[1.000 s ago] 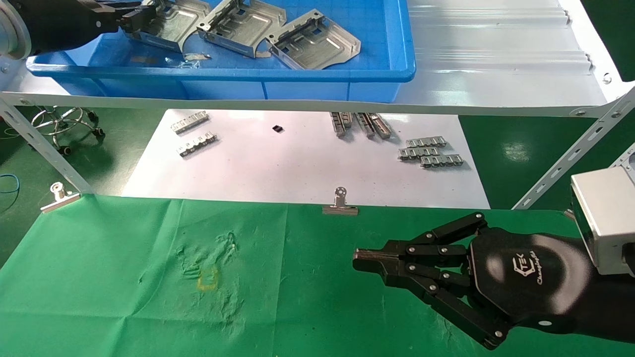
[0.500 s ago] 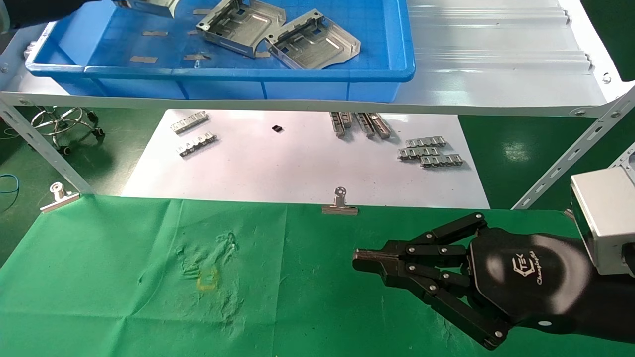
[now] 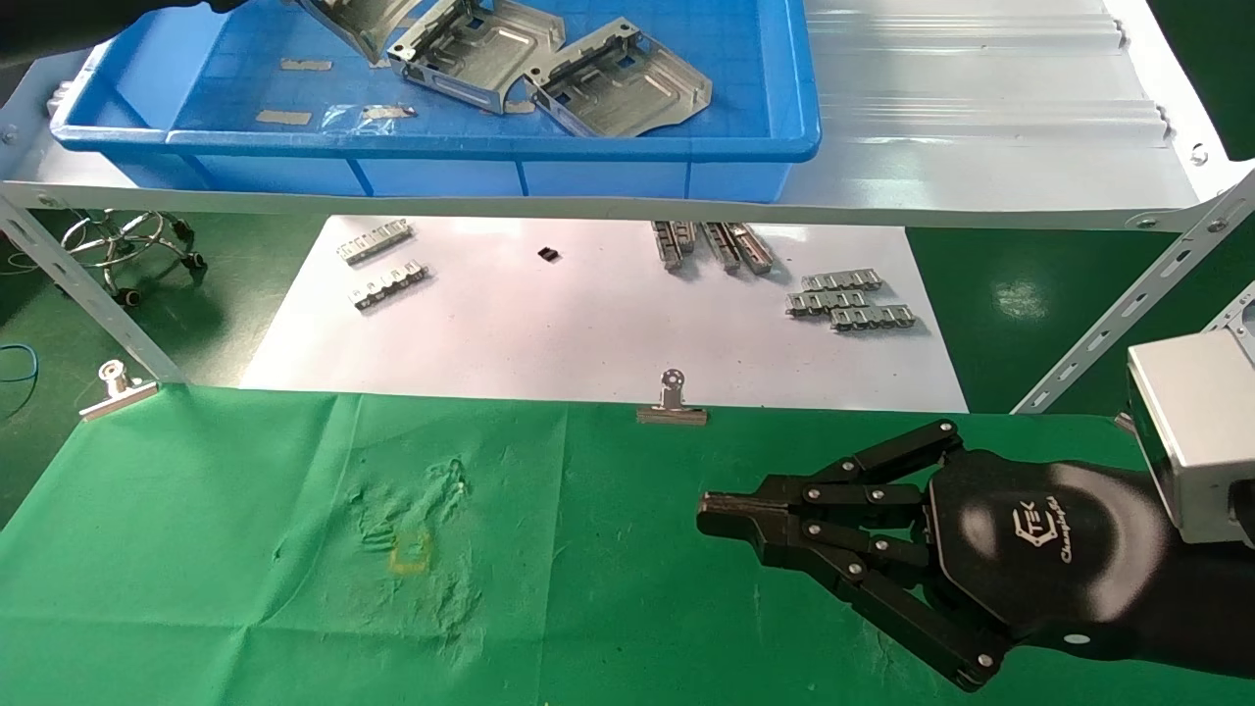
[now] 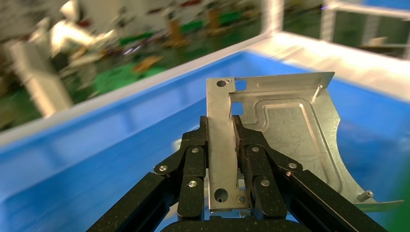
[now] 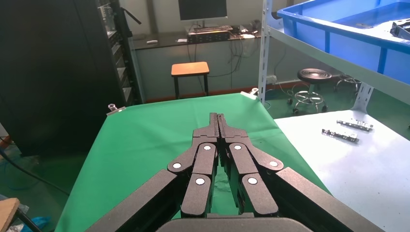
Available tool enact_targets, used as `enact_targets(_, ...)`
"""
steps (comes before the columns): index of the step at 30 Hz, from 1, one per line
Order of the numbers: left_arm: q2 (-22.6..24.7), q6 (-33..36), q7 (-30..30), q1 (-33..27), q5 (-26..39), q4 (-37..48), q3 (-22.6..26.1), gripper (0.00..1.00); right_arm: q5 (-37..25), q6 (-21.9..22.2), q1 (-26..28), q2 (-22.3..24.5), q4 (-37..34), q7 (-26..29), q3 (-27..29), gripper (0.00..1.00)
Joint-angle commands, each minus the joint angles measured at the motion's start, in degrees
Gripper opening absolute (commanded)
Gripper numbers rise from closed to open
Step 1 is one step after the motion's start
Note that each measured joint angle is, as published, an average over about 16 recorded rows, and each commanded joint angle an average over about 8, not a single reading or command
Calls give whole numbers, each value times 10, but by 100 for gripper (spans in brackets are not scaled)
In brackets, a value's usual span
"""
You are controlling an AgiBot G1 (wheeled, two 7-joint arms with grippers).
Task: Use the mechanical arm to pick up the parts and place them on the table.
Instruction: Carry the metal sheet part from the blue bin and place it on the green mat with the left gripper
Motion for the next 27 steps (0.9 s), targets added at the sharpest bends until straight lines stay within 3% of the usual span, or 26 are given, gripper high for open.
enact_targets(1,-12,49,15,6,-11,-7,-6,0,0,0,0,0,0,0,0,0)
enact_targets(8,-40,150,50,45,-46,-80,3,0,0,0,0,0,0,0,0,0)
enact_targets(18,-141,150,78,157,-145,-312,80,0,0,0,0,0,0,0,0,0)
enact_targets(27,-191,147,145,219,-139,-384,186,0,0,0,0,0,0,0,0,0)
